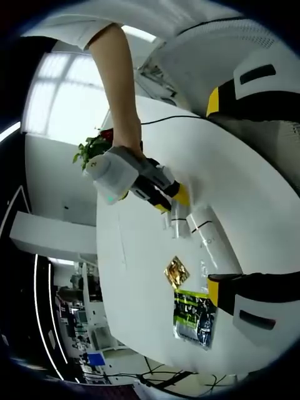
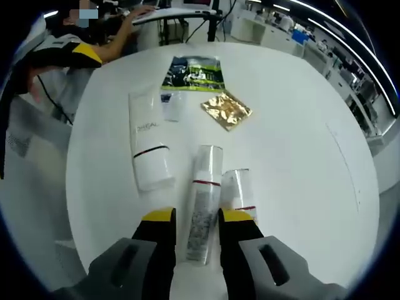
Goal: Arrange the skincare products in the storage area until every visible bottle or jar stands upright without overlapping.
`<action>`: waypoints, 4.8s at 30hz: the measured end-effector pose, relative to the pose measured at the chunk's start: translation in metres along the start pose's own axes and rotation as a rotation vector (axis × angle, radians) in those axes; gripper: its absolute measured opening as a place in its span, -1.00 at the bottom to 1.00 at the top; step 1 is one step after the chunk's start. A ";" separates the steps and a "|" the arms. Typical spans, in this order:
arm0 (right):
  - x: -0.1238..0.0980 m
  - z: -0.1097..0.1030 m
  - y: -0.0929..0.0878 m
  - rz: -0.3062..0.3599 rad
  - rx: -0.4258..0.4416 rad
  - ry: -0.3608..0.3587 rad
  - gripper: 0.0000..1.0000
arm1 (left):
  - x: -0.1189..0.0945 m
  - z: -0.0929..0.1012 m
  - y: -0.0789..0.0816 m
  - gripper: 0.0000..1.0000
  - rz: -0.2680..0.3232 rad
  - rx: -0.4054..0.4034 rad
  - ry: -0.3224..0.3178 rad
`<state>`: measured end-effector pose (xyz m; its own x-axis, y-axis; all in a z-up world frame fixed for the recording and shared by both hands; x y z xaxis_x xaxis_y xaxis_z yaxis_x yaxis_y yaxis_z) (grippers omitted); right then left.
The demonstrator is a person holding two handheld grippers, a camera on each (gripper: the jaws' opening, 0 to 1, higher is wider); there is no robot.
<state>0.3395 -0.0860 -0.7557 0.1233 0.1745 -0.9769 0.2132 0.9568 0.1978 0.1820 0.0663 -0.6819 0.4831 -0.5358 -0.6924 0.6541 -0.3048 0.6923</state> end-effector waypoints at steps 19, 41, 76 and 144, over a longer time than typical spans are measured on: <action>0.006 0.007 0.007 -0.043 -0.014 0.006 -0.59 | -0.001 -0.001 0.000 0.89 -0.002 -0.001 0.002; -0.013 0.005 -0.005 0.115 0.095 0.040 -0.62 | -0.002 0.004 0.003 0.88 0.009 0.013 -0.003; -0.099 -0.065 -0.076 0.549 0.404 0.077 -0.62 | -0.016 0.036 0.020 0.78 0.064 0.031 -0.145; -0.203 -0.138 -0.037 0.810 0.528 -0.279 -0.59 | -0.053 0.117 0.130 -0.61 0.290 0.081 0.174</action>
<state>0.1728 -0.1250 -0.5756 0.6297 0.6011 -0.4920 0.3585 0.3370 0.8706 0.1731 -0.0369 -0.5318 0.7385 -0.4693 -0.4841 0.4303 -0.2247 0.8743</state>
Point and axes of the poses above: the point that each gripper's makers call its tool centre point, and the gripper's own axes: x roughly forward along the fingers, z roughly to its right, y roughly out of its top, the point moved 8 cm from there along -x, roughly backward along the fingers, and after that the axes turned 15 degrees about -z, right-handed, at the moved point
